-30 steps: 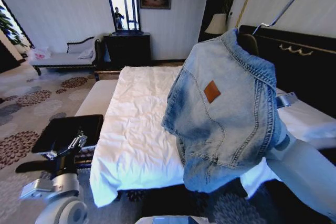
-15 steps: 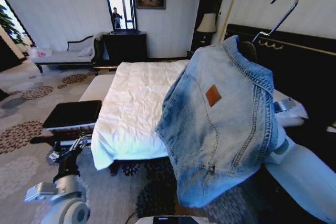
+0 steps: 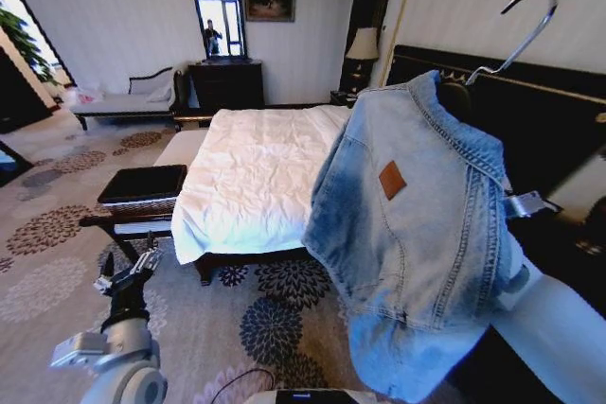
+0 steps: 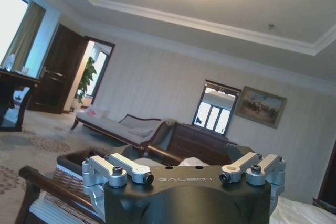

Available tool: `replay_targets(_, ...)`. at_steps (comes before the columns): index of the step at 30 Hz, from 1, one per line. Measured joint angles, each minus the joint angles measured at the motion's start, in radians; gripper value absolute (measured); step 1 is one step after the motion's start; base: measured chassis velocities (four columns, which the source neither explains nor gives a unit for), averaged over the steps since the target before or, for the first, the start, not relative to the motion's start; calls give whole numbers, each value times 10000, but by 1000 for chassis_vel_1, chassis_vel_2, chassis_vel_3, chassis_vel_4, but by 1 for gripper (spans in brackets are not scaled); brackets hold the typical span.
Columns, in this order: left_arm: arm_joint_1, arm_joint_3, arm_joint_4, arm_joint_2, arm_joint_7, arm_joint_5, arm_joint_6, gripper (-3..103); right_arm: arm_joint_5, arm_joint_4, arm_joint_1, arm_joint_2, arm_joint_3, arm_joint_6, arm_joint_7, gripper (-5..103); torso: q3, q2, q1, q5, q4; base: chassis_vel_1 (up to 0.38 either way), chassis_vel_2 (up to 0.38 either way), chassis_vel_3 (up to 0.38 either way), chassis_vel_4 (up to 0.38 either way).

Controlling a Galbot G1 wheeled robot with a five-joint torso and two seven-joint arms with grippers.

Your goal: Pick up the clothes from the bed and hang them on the clothes hanger.

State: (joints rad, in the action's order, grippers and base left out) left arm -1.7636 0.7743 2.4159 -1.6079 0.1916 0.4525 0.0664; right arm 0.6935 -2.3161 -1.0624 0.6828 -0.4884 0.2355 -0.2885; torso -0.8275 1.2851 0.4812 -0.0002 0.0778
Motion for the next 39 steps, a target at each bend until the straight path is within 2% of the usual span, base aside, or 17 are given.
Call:
replay_targets(4, 66, -109, -195, -1, -116, -41, 149, 100, -319, -85, -777, 339, -323, 61, 90, 19, -8, -12, 23, 1, -7, -30, 49, 15, -63)
replay_targets(7, 125, -179, -341, -7, -216, -71, 222, 100, -550, -92, -1210, 563, -499, 151, 162, 19, -8, -12, 23, 0, 1, -48, 35, -10, -79)
replay_targets(24, 462, -256, -649, 35, -356, -24, 233, 100, -1170, 258, -1906, 1240, -1282, 98, 26, 19, -3, -4, 8, 1, 0, -64, -70, -73, -64)
replay_targets(39, 685, -381, -689, 249, -416, 148, 209, 100, -1372, -92, -2846, 1466, -2578, -785, -446, 19, -1, -3, 3, 3, 2, -125, -131, -129, -129)
